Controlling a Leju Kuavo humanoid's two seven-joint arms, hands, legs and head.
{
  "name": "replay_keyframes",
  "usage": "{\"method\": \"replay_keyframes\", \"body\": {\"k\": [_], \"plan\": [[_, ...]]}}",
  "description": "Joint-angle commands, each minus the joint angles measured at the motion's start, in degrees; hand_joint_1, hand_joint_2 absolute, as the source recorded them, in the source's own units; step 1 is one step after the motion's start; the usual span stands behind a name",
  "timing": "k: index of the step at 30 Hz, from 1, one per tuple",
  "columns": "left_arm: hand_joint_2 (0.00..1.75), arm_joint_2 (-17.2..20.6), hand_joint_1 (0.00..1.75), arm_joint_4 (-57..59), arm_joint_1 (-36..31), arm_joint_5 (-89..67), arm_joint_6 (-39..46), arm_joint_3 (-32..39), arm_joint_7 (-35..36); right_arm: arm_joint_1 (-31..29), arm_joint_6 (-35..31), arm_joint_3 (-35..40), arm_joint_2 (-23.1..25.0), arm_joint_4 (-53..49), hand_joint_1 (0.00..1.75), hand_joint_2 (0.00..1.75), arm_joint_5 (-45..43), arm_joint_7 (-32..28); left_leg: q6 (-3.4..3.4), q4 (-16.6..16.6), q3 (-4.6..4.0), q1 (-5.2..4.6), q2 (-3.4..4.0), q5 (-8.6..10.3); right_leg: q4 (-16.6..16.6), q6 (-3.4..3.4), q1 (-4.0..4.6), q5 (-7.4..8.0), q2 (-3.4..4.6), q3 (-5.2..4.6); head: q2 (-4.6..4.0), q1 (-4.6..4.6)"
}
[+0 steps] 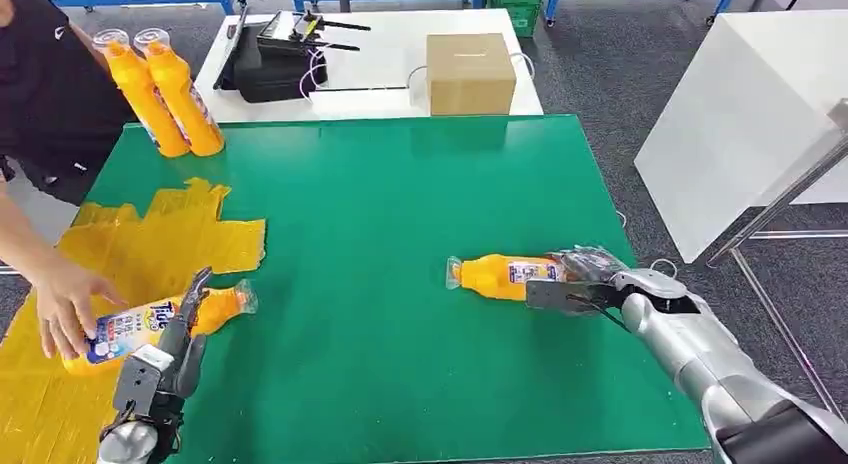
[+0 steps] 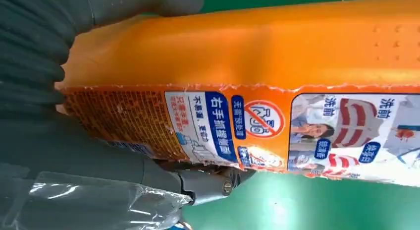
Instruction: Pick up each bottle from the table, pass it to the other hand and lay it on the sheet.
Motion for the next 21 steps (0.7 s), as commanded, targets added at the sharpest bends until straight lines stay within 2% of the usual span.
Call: {"method": "replay_keyframes", "body": {"k": [1, 2, 3, 4, 6, 8, 12, 16, 18, 21], "plan": [[0.00, -3.24, 0.00, -3.91, 4.07, 14.63, -13.82, 2.52, 2.20, 6.08, -2.90, -7.81, 4.60, -6.49, 1.75, 1.75, -8.31, -7.06, -0.07, -0.11, 0.01, 0.09, 0.18, 0.01, -0.16, 0.01, 0.09, 0.10, 0.18, -0.03, 0.00, 0.00], [0.00, -3.88, 0.00, -4.68, 5.30, 20.45, -18.61, 3.07, 4.30, 9.89, -2.62, -10.93, 6.03, -14.12, 1.75, 1.75, -12.21, -10.27, -0.05, -0.06, 0.05, 0.07, 0.17, -0.02, -0.08, 0.00, 0.06, 0.04, 0.19, 0.00, 0.00, 0.00], [0.00, -3.99, 0.00, -5.32, 6.12, 20.69, -18.86, 2.82, 4.30, 11.59, -2.22, -10.77, 6.22, -18.42, 1.75, 1.75, -12.16, -7.04, -0.08, -0.13, 0.06, 0.12, 0.26, -0.02, -0.18, 0.00, 0.12, 0.09, 0.27, 0.00, 0.00, 0.00], [1.75, -4.46, 0.00, -5.16, 6.40, 22.71, -19.90, 2.95, 5.10, 13.37, -2.53, -11.59, 6.88, -22.19, 1.75, 1.75, -13.81, -7.79, -0.08, -0.16, 0.12, 0.10, 0.33, -0.04, -0.15, -0.02, 0.11, 0.06, 0.34, 0.01, 0.00, 0.00], [1.75, -5.13, 0.00, -5.79, 6.88, 26.75, -23.76, 1.61, 5.74, 18.25, 0.87, -13.54, 9.79, -30.08, 1.75, 1.75, -20.41, -11.53, -0.10, -0.10, 0.01, 0.16, 0.41, -0.07, -0.08, -0.03, 0.17, 0.05, 0.41, -0.07, 0.00, 0.02], [1.75, -6.43, 0.00, -6.20, 6.87, 31.06, -26.68, -0.37, 5.97, 21.43, 2.85, -10.09, 11.20, -36.14, 1.75, 1.75, -22.19, -11.81, -0.16, -0.10, -0.05, 0.19, 0.31, -0.12, -0.04, -0.03, 0.19, 0.00, 0.32, -0.14, 0.00, -0.02], [1.75, -6.43, 0.00, -6.20, 6.87, 31.06, -26.68, -0.37, 5.97, 21.43, 2.85, -10.09, 11.20, -36.14, 1.75, 1.75, -22.19, -11.81, -0.14, -0.02, -0.37, 0.20, -0.10, -0.10, 0.01, 0.02, 0.29, -0.07, -0.02, -0.44, 0.00, -0.02], [1.75, -7.05, 0.00, -6.91, 6.93, 31.31, -26.61, -1.19, 6.15, 21.79, 2.76, -8.83, 11.71, -36.55, 1.75, 1.75, -21.79, -12.01, -0.10, -0.02, -0.45, 0.19, 0.05, -0.07, 0.02, 0.05, 0.27, -0.01, 0.11, -0.49, 0.00, -0.02], [1.75, -8.27, 0.00, -8.29, 7.32, 31.64, -26.29, -2.70, 6.35, 22.33, 3.07, -5.54, 13.93, -37.53, 1.75, 1.75, -20.93, -12.29, -0.10, -0.02, -0.48, 0.18, 0.03, -0.06, 0.01, 0.05, 0.25, 0.00, 0.09, -0.52, 0.00, -0.02], [1.75, -9.03, 0.00, -9.79, 6.79, 28.16, -22.06, -7.85, 5.63, 20.43, 1.42, 0.16, 18.94, -34.65, 1.75, 1.75, -20.98, -9.30, -0.13, -0.01, -0.48, 0.18, 0.15, -0.09, 0.04, 0.02, 0.22, -0.01, 0.20, -0.56, 0.00, 0.00]]}}
